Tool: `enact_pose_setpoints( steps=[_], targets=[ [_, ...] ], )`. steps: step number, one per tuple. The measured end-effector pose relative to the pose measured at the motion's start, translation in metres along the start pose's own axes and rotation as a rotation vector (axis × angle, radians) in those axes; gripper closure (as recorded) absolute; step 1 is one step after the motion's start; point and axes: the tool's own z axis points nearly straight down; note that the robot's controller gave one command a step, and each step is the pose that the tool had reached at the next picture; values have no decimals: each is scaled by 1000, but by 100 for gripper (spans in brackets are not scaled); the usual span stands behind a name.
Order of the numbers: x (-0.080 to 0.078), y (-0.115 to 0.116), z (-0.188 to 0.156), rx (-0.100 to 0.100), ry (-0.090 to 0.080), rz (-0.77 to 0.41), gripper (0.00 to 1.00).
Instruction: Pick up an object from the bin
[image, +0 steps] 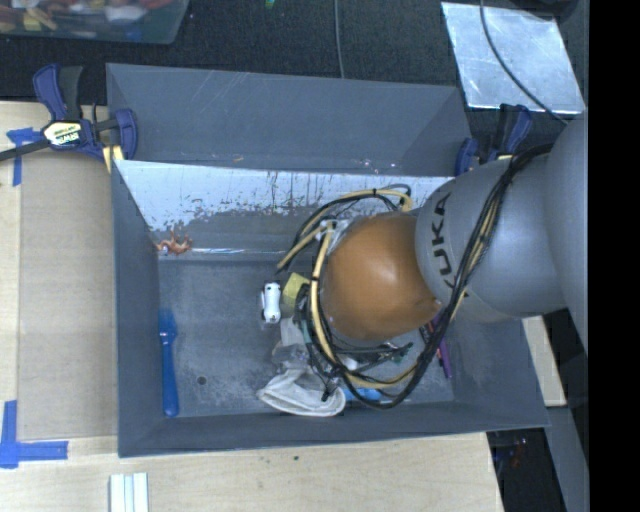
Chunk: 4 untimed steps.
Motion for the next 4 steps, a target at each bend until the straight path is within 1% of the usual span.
enact_pose_setpoints(
  steps=[1, 2, 3, 4],
  targets=[
    [0, 0, 0, 0, 0, 0, 100],
    [2, 3, -15, -9, 7, 1, 100],
    [1, 1, -52, -6, 4, 1, 100],
    [1, 1, -83, -9, 6, 2, 100]
  ],
)
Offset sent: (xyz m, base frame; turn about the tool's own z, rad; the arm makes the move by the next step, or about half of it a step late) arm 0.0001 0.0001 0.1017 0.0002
